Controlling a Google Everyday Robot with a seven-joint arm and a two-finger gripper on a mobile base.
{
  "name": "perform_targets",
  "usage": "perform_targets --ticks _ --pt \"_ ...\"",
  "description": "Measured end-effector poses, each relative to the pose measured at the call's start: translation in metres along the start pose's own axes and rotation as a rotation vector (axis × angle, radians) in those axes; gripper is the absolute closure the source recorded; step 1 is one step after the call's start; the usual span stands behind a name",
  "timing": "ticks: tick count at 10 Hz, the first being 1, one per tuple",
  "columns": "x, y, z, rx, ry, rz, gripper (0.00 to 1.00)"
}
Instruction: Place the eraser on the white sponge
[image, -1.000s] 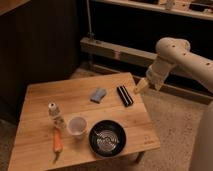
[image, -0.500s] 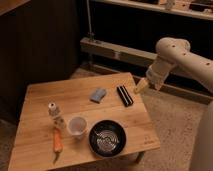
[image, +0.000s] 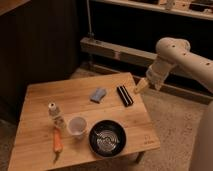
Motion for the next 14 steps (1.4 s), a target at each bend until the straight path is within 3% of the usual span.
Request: perform_targets --ticks 2,3,4,6,7,8,14 --pt "0.001 0.001 0.002 0.015 -0.006 -0.013 0.2" --pt "0.002 0.007 0.007 0.045 -0.023 -0.025 0.2" --pt "0.001 0.026 0.017 0.071 -0.052 -0.055 0.2" --pt "0.006 0.043 0.026 0.085 -0.108 -0.086 0.2" --pt "0.012 0.056 0.033 0.098 -0.179 -0.101 0.2" --pt "0.012 0.061 0.04 0.094 -0.187 -0.104 0.2" --pt "-0.025 0.082 0.121 0.133 -0.112 -0.126 0.2"
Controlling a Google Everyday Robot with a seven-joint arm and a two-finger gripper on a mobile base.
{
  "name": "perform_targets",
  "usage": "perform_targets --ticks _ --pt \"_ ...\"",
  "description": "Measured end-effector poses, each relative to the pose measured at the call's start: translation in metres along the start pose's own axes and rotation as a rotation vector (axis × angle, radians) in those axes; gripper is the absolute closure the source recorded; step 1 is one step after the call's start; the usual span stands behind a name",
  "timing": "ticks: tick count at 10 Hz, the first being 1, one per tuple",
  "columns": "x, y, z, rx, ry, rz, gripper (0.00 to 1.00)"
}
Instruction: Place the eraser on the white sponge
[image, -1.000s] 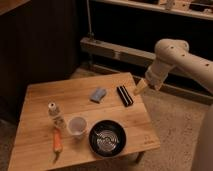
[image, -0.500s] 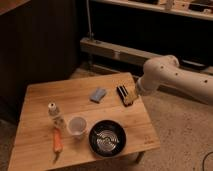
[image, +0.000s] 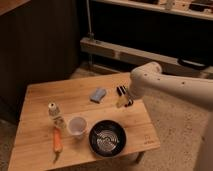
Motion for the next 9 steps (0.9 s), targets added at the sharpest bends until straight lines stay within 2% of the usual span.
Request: perform_targets --ticks 2,4,5,8,9 --pt "-0.009 -0.003 0.023 0.006 0.034 -0.027 0.2" --pt "-0.01 -0.01 0.039 0.028 0.068 -0.043 0.2" --pt "-0.013 -0.016 0.05 0.036 0.089 -0.043 0.2" --pt "-0.03 -0.04 0.07 0.074 0.122 -0.032 0.2" --pt "-0.04 -0.047 0.076 0.077 0.13 -0.025 0.2"
